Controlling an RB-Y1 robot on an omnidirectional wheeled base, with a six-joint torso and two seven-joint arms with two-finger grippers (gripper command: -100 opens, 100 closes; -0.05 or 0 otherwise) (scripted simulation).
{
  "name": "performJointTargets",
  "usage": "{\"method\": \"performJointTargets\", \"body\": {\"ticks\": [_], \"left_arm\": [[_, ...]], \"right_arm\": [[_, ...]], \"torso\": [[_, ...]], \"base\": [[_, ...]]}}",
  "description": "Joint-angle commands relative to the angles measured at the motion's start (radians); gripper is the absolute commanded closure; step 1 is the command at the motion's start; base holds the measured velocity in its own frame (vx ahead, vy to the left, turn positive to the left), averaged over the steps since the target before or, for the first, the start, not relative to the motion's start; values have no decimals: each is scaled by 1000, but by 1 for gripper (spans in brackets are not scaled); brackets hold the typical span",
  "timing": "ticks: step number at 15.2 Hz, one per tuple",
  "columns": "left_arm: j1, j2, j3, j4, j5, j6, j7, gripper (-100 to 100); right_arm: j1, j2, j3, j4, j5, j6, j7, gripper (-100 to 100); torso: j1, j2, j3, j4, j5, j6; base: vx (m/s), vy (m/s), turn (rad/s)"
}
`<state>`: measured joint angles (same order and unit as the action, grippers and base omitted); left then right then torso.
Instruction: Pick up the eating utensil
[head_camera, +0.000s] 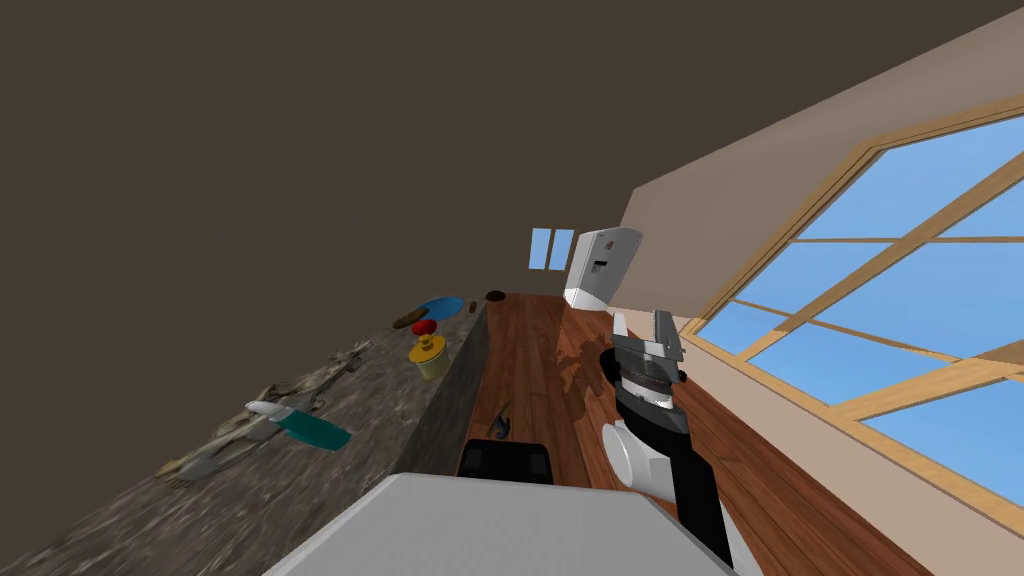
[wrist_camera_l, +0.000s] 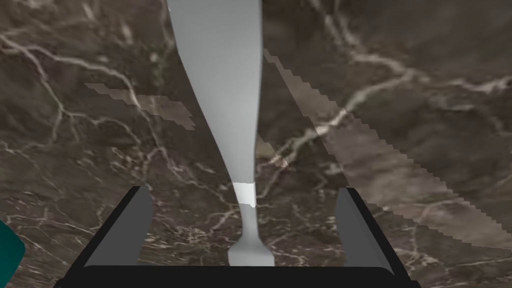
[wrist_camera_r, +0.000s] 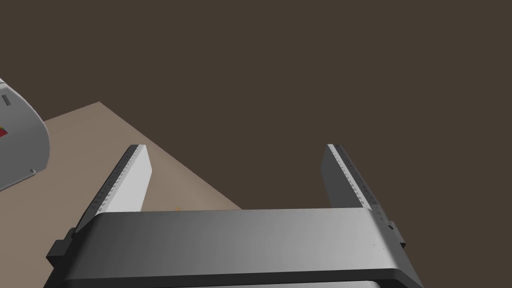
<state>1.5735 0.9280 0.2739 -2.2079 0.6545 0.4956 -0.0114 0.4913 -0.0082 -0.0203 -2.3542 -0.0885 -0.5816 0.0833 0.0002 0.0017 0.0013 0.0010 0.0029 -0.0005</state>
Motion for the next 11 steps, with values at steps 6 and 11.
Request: {"method": "performJointTargets", "body": {"ticks": [6,11], "left_arm": [[30,11,25,-23,12,2,3,100],[71,19,60,-65,20,13,10,100]], "right_arm": [[0,0,0,0,0,0,0,0],[0,0,0,0,0,0,0,0]], "torso": [[2,0,0,1,1,1],[1,-1,-1,0,0,1]], "base": [[1,0,8],[12,-1,50]]}}
